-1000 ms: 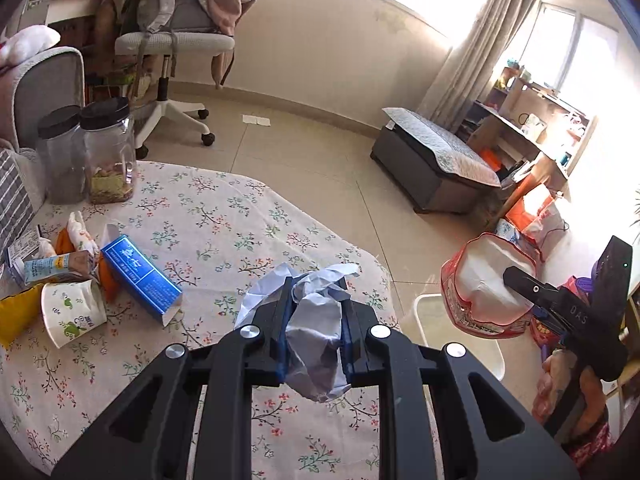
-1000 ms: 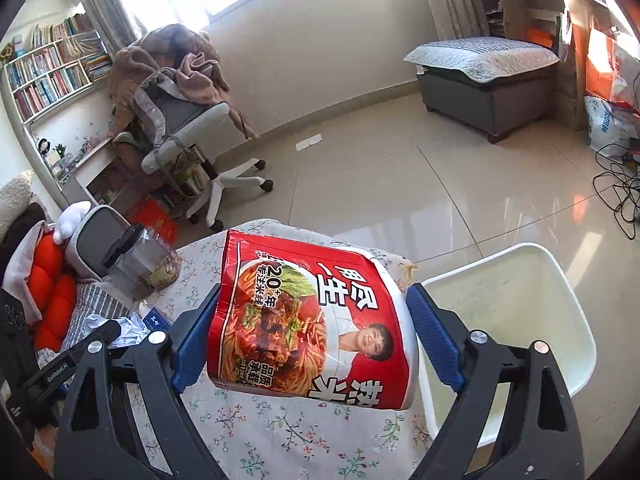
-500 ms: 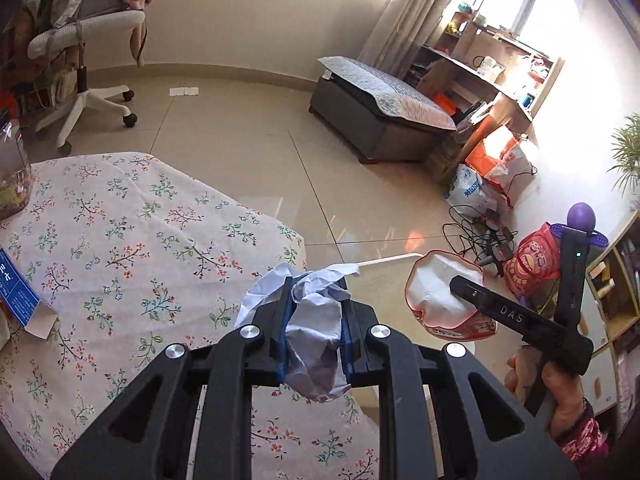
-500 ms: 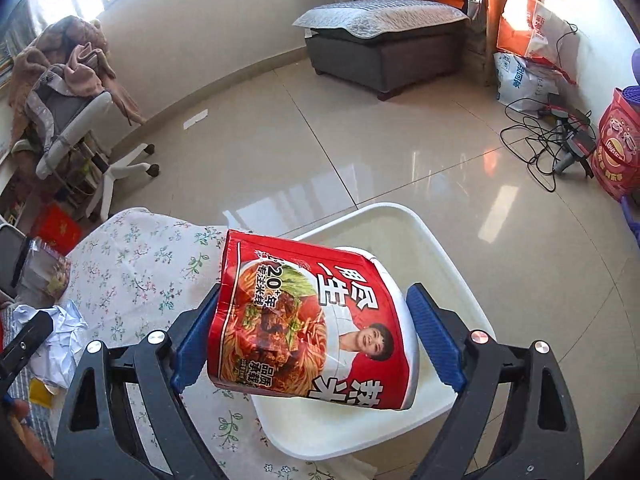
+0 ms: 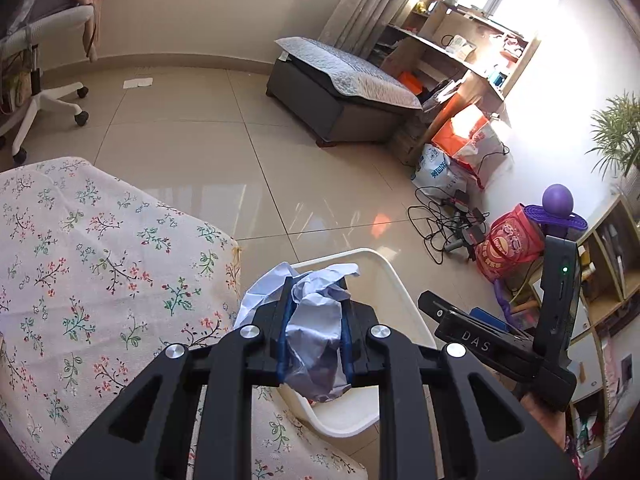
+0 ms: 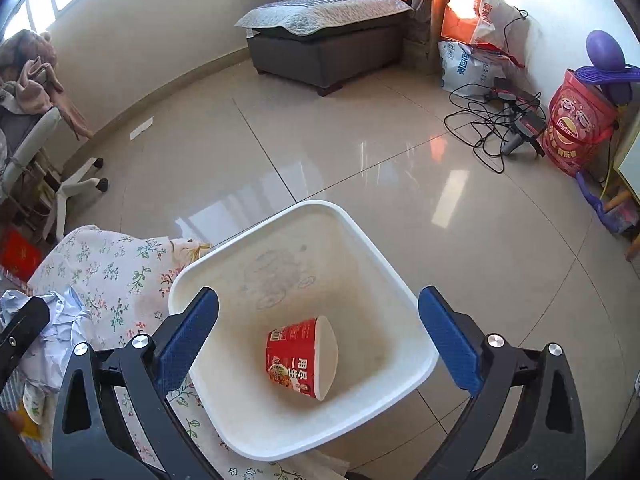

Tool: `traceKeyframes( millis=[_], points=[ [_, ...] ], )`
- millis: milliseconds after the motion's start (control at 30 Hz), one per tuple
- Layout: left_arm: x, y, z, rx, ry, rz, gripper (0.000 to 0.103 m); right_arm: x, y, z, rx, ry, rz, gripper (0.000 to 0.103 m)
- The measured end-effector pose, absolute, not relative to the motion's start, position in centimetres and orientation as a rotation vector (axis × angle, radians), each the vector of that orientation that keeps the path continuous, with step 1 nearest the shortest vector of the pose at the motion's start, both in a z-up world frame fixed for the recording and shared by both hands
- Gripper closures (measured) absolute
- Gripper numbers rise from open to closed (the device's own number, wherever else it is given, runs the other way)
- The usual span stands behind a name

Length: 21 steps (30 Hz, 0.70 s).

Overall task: Collect trash
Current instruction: 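Carry tissue and noodle cup to the white bin and release both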

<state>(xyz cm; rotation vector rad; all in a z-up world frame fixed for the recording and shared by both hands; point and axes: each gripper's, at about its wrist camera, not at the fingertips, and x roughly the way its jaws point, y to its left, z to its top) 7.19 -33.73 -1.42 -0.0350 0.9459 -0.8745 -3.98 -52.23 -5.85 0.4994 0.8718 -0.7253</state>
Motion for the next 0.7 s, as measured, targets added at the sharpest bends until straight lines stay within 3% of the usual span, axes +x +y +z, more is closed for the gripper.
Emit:
traceKeyframes(
  millis=[367,467,533,700],
  points=[
    [6.5,-39.6,-1.5,0.005,0.976,-0.945,0.081,-7.4,-54.6,-4.3,0.504,0.774,-0.961,0.007],
    [6.5,-40.6,-1.5,0.01,0.983,-0.951,0.072,-8.2,-54.8,-3.8,0.497,0.745,-0.996,0.007],
    [6.4,-40.9,-1.3,0.009,0.983,-0.955,0.054,-8.4,-54.9,-3.7,0.493,0.738,-1.008,0.007],
    [6.2,-40.3,-0.9,0.03,0.96,-0.928,0.042,-8.6,-54.4,-3.1,0.463,0.714,-1.023,0.007]
  ],
)
